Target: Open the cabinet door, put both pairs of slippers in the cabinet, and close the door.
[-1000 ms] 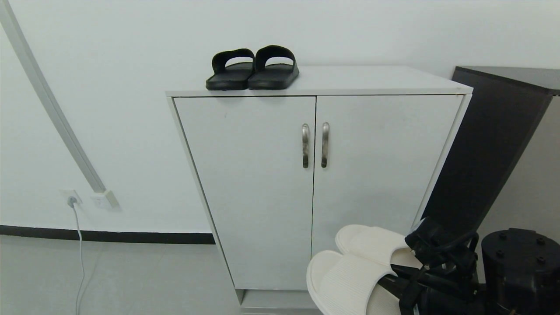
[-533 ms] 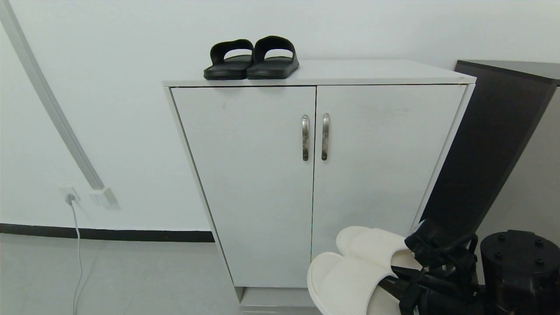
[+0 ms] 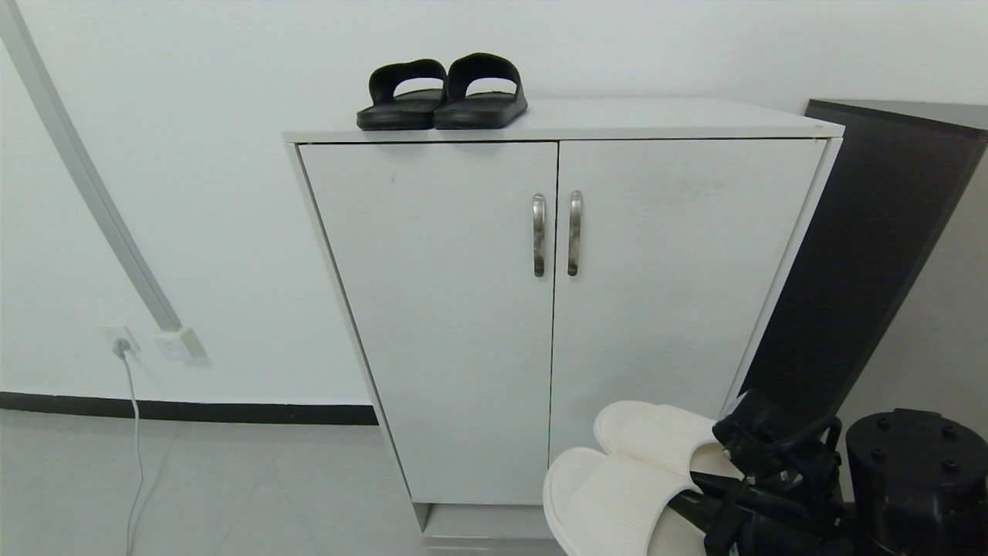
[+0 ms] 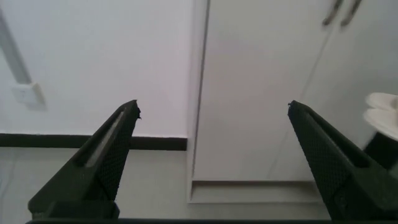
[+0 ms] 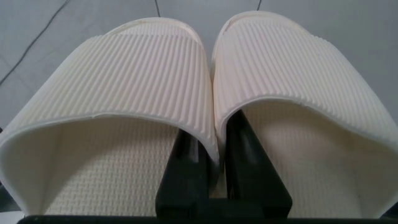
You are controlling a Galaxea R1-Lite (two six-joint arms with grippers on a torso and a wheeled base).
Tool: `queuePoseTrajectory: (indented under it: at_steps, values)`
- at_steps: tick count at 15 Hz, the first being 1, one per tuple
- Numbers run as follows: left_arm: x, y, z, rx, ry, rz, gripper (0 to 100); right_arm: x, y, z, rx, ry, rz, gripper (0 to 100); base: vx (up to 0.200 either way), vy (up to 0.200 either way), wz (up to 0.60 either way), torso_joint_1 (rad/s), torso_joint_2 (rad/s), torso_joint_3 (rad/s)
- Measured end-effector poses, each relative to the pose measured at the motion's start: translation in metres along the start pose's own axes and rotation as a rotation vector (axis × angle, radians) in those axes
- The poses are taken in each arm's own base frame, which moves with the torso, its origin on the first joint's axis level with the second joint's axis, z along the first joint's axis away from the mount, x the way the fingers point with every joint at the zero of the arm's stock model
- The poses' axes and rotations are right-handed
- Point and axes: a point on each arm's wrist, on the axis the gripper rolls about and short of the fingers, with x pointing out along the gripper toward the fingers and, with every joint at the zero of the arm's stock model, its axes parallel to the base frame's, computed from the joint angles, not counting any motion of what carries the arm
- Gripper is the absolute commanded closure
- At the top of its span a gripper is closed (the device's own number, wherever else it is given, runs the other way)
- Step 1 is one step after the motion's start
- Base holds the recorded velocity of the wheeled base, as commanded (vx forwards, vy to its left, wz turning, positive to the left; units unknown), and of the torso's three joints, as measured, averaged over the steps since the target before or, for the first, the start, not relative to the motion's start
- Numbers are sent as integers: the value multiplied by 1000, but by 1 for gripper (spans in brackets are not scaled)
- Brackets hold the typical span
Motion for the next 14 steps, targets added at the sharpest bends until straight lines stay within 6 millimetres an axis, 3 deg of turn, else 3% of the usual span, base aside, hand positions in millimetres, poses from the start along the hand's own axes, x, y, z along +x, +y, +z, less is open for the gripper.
queuePoseTrajectory:
  at_steps: [8, 14]
  values:
    - [58, -8, 49, -29, 96, -331, 0, 0, 1, 0, 6, -1, 27, 100, 0, 0, 0, 0, 0, 0]
    - [129, -30, 90, -56, 133, -570, 0, 0, 1, 0, 6, -4, 29, 100, 0, 0, 0, 0, 0, 0]
